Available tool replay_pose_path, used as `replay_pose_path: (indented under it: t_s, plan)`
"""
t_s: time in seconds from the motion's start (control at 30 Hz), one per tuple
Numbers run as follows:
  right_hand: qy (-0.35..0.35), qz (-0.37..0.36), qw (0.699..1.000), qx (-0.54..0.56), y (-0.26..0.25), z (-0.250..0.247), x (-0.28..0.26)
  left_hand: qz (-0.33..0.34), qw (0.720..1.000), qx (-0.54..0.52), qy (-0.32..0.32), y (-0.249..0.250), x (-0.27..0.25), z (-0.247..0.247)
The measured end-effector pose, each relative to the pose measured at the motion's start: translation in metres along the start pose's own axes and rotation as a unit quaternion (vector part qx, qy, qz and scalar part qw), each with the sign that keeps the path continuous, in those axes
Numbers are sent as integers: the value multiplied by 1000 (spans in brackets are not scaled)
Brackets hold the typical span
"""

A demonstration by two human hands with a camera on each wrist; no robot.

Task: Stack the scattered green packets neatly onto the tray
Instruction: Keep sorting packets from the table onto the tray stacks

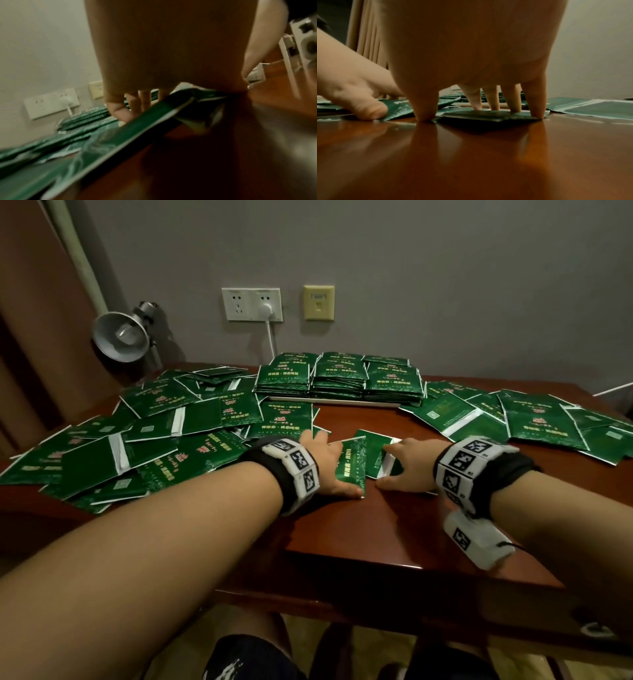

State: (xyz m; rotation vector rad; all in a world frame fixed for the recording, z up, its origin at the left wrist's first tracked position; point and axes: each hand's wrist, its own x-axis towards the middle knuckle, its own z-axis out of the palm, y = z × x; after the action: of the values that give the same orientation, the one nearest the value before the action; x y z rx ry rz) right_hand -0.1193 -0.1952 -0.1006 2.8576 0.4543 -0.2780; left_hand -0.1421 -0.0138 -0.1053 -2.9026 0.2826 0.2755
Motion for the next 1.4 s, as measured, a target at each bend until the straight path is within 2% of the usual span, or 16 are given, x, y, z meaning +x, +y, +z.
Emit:
replay_pose_path:
  t_s: [0.1, 0.2, 0.27, 0.37, 0.43, 0.5, 0.6, 0.7, 0.87, 0.93, 1.1, 1.17, 1.23, 1.3, 1.37, 1.4]
  plan:
    - [-3, 3, 1000, 18, -1, 1, 0, 6, 999, 17, 34, 6, 1, 4]
    - [-5, 2, 1000, 21, -1, 1, 0, 7, 999, -31, 36, 5, -3, 3]
    - [-5, 0, 1000, 20, -1, 1, -1, -26, 992, -111, 46, -5, -4, -3]
    - [-11, 0, 1000, 26, 1, 1, -2, -105, 961, -235, 104, -26, 0, -12]
    - [-16, 2, 999, 32, 1, 0, -2, -121, 956, -236, 124, -30, 3, -18]
    - [-14, 5, 999, 36, 1, -1, -2, -71, 968, -211, 118, -23, 5, -19]
    - [-5, 11, 999, 37, 1, 0, -1, 14, 982, -180, 62, -7, 8, -11]
    - [2, 15, 999, 29, 2, 1, 1, -15, 992, -124, 8, 1, 15, 2]
    - [-5, 21, 1000, 20, 4, 3, 4, -51, 996, -73, -18, 5, 16, 5]
    - [-8, 22, 999, 23, 4, 3, 4, -36, 995, -87, -24, 4, 14, 3]
    - [-7, 27, 999, 19, 4, 4, 3, 87, 977, -192, -5, 9, 9, -5]
    - [0, 37, 999, 8, 4, 5, 3, 54, 980, -186, 41, 10, 10, -5]
    - [-1, 56, 998, -4, 3, 5, 3, -62, 987, -119, 84, 8, 9, -5]
    - [-9, 69, 998, -11, 3, 4, 2, -159, 985, -47, 35, 8, 8, -5]
    - [-8, 67, 998, -21, 3, 1, 1, -174, 984, 4, -27, 10, 9, -1]
    - [-8, 64, 998, -24, 3, 0, 0, -168, 985, 11, -39, 11, 12, 1]
